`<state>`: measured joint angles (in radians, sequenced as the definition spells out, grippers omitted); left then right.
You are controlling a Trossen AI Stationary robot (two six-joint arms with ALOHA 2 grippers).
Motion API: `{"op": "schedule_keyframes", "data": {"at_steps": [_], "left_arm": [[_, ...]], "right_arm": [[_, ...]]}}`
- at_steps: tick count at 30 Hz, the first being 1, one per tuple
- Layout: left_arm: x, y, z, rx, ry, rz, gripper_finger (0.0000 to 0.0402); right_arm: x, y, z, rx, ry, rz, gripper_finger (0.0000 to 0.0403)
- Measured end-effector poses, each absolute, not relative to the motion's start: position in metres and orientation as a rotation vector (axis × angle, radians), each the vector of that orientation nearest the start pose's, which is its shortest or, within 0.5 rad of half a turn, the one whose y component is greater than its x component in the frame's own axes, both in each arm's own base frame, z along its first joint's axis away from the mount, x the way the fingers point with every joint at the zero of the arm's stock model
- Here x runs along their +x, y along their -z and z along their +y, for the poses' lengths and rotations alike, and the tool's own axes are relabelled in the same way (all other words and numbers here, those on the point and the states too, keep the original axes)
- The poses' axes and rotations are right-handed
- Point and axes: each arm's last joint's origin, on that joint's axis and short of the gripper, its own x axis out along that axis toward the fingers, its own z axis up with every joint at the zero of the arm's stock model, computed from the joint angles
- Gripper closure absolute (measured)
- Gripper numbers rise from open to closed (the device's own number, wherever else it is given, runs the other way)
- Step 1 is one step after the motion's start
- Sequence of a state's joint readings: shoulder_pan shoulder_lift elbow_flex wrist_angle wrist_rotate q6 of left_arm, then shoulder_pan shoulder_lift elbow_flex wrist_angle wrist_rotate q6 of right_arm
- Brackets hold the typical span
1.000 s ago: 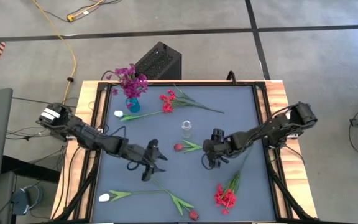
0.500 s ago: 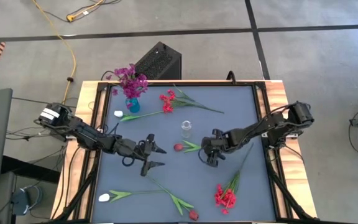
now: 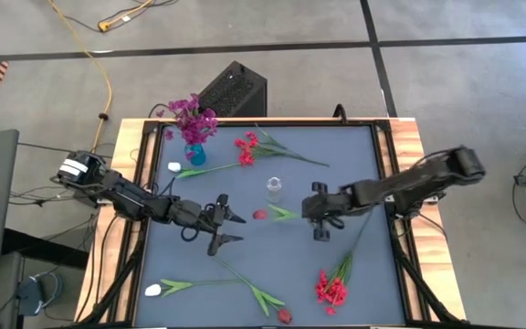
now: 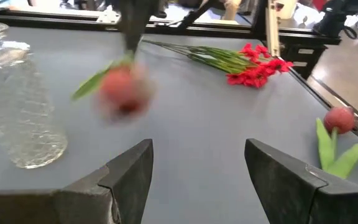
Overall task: Sort flowers into vase by color
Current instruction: Put the top dark red tulip into the blue vase
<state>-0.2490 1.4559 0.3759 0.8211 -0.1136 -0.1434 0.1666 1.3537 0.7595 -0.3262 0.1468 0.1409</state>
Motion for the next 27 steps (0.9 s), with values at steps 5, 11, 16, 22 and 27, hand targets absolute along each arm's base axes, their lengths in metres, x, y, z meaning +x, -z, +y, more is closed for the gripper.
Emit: {"op": "schedule_keyframes", "data": {"at_steps": [5,11,16,22,27], "left_arm": [[0.246,-0.154,-0.053,-0.106,0.081,0.250,0.0159],[0.251,-0.176,-0.042,-0.088,0.021,0.025,0.0159],[0.251,-0.188,-0.040,-0.060,0.071,-0.099,0.0159],[0.260,-0.200,-0.042,-0.042,0.085,-0.135,0.0159],[0.270,-0.213,-0.044,0.073,0.078,-0.161,0.0159]], "right_arm": [[0.248,-0.248,0.036,-0.027,-0.010,0.570,0.0386],[0.270,-0.278,0.043,-0.054,-0.130,0.161,0.0385],[0.295,-0.275,0.050,-0.093,-0.258,-0.051,0.0385],[0.318,-0.270,0.045,-0.071,-0.230,-0.184,0.0384],[0.337,-0.272,0.042,-0.054,-0.211,-0.203,0.0384]]}}
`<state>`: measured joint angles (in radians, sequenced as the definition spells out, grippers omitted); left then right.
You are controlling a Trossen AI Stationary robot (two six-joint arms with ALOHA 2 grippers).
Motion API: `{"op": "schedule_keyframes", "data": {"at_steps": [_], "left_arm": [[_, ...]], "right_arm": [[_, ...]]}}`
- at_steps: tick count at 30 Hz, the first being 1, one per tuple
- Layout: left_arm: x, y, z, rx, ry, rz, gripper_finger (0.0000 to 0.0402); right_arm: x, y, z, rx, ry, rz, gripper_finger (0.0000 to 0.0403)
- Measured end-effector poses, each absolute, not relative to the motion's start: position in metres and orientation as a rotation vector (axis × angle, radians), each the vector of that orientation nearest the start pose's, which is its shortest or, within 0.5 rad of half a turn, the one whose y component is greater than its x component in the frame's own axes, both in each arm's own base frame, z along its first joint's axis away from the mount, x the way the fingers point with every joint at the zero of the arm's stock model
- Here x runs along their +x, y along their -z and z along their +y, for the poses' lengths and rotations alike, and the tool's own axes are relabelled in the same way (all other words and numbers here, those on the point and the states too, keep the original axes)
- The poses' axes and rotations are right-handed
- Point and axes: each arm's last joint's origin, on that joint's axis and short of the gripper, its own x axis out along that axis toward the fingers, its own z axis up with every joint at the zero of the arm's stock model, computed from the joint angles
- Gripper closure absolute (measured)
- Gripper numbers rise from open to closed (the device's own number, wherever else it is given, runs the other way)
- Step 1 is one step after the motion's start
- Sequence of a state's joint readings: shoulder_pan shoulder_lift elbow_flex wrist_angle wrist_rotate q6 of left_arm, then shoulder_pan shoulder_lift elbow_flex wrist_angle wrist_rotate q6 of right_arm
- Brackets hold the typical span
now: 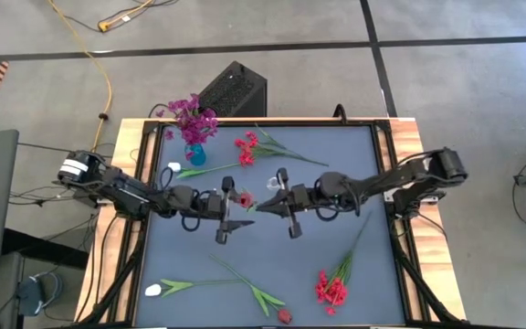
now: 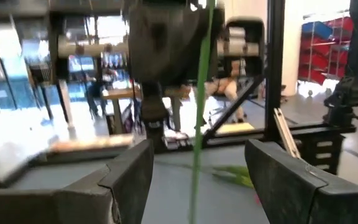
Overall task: Sort flowers into vase by color
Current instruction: Put the top dark red tulip into the blue vase
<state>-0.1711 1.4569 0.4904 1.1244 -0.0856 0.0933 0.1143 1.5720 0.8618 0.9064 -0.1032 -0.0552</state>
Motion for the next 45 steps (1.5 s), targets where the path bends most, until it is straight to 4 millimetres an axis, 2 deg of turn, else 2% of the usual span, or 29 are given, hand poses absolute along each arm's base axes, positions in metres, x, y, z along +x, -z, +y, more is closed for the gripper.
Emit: {"op": "schedule_keyframes", "data": {"at_steps": [7,16,20,26,28,30,39,45], "left_arm": [[0.281,-0.226,-0.046,0.180,0.053,-0.156,0.0159],[0.282,-0.227,-0.045,0.194,0.019,-0.153,0.0168],[0.282,-0.227,-0.045,0.207,0.010,-0.153,0.0211],[0.280,-0.232,-0.043,0.203,-0.022,-0.160,0.0321],[0.278,-0.234,-0.042,0.198,-0.038,-0.153,0.0368],[0.276,-0.237,-0.041,0.198,-0.051,-0.148,0.0391],[0.255,-0.260,-0.036,0.158,-0.112,-0.122,0.0401],[0.218,-0.290,-0.026,0.171,-0.235,-0.130,0.0401]], "right_arm": [[0.348,-0.274,0.038,-0.053,-0.192,-0.203,0.0384],[0.349,-0.273,0.034,-0.053,-0.166,-0.194,0.0384],[0.349,-0.271,0.034,-0.054,-0.165,-0.178,0.0383],[0.350,-0.269,0.034,-0.057,-0.165,-0.154,0.0377],[0.350,-0.269,0.033,-0.057,-0.163,-0.149,0.0366],[0.350,-0.270,0.032,-0.054,-0.160,-0.156,0.0353],[0.342,-0.278,0.031,-0.079,-0.158,-0.127,0.0265],[0.324,-0.287,0.031,-0.109,-0.184,0.020,0.0204]]}}
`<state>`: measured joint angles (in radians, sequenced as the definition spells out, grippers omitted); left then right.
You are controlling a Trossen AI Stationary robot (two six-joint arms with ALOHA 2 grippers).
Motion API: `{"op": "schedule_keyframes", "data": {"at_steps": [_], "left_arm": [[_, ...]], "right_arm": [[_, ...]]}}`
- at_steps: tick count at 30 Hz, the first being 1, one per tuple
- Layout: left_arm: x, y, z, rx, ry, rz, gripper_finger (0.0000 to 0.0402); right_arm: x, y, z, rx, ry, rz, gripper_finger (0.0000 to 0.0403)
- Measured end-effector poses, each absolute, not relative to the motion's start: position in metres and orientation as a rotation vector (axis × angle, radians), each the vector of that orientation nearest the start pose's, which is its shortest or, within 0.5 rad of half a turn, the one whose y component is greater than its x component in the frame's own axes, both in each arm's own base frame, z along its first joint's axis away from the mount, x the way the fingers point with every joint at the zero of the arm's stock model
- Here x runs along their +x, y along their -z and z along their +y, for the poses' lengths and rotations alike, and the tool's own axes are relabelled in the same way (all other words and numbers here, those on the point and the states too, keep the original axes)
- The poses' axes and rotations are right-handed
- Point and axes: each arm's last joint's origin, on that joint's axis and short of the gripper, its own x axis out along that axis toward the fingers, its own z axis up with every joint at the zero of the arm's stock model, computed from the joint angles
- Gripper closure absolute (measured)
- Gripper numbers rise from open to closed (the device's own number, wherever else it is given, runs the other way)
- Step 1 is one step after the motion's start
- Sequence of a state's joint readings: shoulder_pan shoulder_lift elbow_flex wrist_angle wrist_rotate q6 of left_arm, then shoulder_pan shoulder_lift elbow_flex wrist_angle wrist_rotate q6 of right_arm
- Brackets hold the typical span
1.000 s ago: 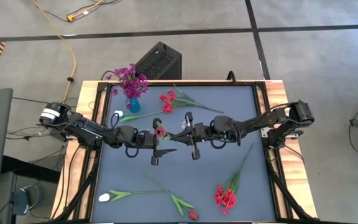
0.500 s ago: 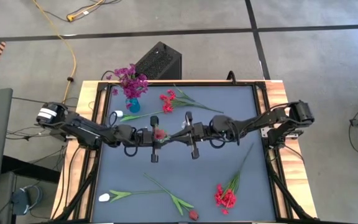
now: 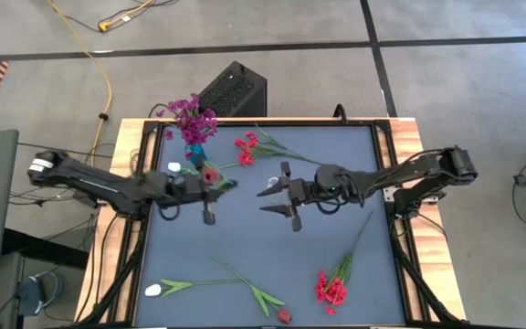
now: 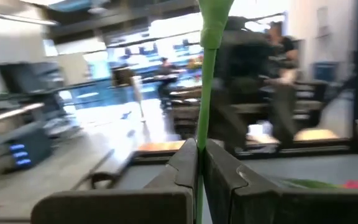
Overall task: Sort flowers into vase by color
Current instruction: Put the top dark red tulip into the blue vase
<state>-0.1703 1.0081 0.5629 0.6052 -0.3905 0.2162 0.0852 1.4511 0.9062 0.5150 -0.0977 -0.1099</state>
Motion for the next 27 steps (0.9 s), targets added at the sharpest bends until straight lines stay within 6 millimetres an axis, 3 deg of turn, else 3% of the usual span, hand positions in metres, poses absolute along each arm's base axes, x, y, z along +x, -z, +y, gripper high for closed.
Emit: {"op": "schedule_keyframes", "data": {"at_steps": [5,16,21,27], "left_arm": [[0.179,-0.311,-0.016,0.159,-0.380,-0.137,0.0401],[0.119,-0.319,-0.002,0.044,-0.500,-0.276,0.0401],[0.102,-0.322,0.002,0.006,-0.584,-0.297,0.0401],[0.091,-0.324,0.003,-0.047,-0.520,-0.343,0.0402]], "right_arm": [[0.310,-0.289,0.040,-0.088,-0.233,0.111,0.0187],[0.278,-0.273,0.043,-0.087,-0.252,0.076,0.0205],[0.270,-0.270,0.042,-0.087,-0.250,0.044,0.0214],[0.267,-0.268,0.041,-0.096,-0.250,0.051,0.0221]]}}
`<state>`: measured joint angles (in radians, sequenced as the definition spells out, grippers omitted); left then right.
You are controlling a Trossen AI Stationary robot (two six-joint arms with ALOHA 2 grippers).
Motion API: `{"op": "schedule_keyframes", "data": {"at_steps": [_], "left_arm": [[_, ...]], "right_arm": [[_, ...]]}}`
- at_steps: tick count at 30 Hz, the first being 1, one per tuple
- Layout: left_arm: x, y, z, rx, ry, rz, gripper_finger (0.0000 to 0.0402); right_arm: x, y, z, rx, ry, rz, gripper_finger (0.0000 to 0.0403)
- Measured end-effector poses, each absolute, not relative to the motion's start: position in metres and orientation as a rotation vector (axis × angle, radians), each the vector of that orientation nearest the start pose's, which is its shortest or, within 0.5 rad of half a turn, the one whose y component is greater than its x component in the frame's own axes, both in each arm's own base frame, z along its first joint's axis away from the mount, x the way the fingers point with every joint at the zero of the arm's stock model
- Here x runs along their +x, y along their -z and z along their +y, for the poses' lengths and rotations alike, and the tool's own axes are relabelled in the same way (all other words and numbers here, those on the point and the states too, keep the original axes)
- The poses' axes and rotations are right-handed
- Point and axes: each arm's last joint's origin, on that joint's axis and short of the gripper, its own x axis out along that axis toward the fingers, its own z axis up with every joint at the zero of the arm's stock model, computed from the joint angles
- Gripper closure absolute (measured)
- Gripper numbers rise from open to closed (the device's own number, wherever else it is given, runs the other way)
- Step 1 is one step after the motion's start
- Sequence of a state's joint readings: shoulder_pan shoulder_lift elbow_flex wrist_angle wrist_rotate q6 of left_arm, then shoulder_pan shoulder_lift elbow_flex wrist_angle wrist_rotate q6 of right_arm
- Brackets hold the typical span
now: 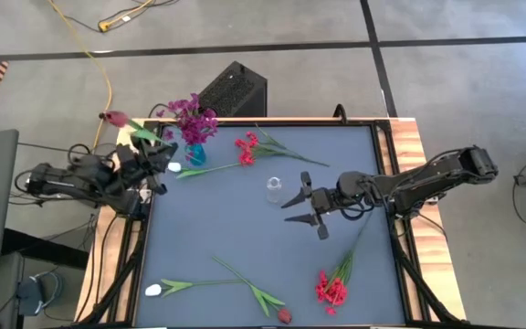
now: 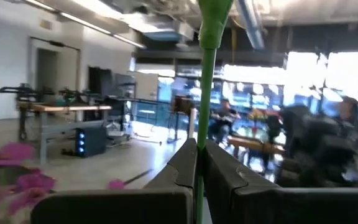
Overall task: Sort flowers into vase by color
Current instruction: Put the top dark red tulip into the blue vase
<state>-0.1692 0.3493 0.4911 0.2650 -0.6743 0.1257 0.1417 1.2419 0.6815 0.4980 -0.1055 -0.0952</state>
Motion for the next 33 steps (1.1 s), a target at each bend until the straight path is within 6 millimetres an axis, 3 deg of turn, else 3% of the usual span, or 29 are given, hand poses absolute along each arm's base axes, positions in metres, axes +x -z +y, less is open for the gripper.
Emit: {"op": "schedule_keyframes", "data": {"at_steps": [11,19,27,33], "left_arm": [[0.065,-0.347,0.012,-0.019,-0.784,-0.520,0.0401],[0.051,-0.352,0.017,0.057,-1.052,-0.427,0.0401],[0.056,-0.342,0.021,0.119,-1.145,-0.336,0.0401],[0.072,-0.317,0.031,0.158,-1.194,-0.333,0.0401]], "right_arm": [[0.268,-0.265,0.038,-0.106,-0.237,0.076,0.0221],[0.268,-0.265,0.038,-0.106,-0.237,0.078,0.0221],[0.269,-0.265,0.030,-0.104,-0.209,0.078,0.0221],[0.269,-0.267,0.027,-0.079,-0.195,0.062,0.0221]]}}
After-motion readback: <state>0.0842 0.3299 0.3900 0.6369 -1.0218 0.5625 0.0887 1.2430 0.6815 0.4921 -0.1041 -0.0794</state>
